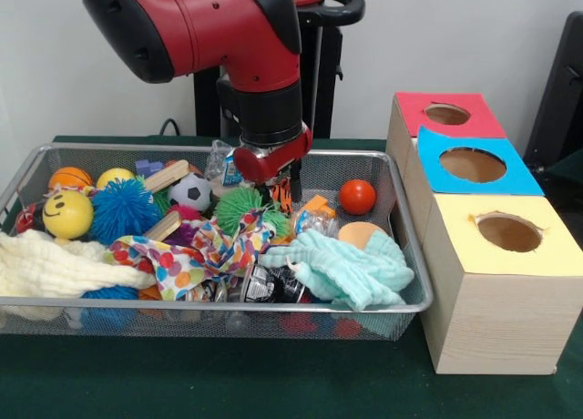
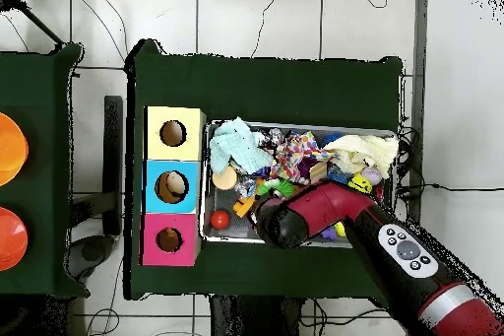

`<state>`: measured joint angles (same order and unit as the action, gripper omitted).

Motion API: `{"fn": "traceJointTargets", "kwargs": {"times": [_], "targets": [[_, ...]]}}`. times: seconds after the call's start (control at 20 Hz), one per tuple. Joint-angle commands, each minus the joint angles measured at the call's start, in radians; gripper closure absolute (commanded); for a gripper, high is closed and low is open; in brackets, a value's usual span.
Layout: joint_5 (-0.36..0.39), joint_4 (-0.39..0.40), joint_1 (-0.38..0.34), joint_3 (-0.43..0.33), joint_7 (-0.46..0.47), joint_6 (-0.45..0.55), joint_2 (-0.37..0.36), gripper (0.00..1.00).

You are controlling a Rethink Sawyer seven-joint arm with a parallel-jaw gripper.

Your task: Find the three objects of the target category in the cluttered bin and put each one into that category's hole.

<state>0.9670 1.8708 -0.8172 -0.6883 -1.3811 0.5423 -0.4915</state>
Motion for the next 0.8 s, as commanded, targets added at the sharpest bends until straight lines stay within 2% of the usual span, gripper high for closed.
{"fn": "traceJointTargets", "kwargs": {"times": [0.05, 0.25, 0.45, 0.65, 0.8], "targets": [[0.102, -0.042, -0.053, -0.015, 0.183, -0.069, 0.062, 0.0], [0.059, -0.037, -0.044, -0.028, 0.174, -0.036, 0.037, 0.0], [0.01, 0.021, -0.073, -0.063, 0.187, -0.007, -0.019, 0.0], [0.018, 0.075, -0.083, -0.063, 0.151, -0.026, -0.055, 0.0], [0.017, 0.063, -0.06, -0.058, 0.126, -0.015, -0.057, 0.0]]}}
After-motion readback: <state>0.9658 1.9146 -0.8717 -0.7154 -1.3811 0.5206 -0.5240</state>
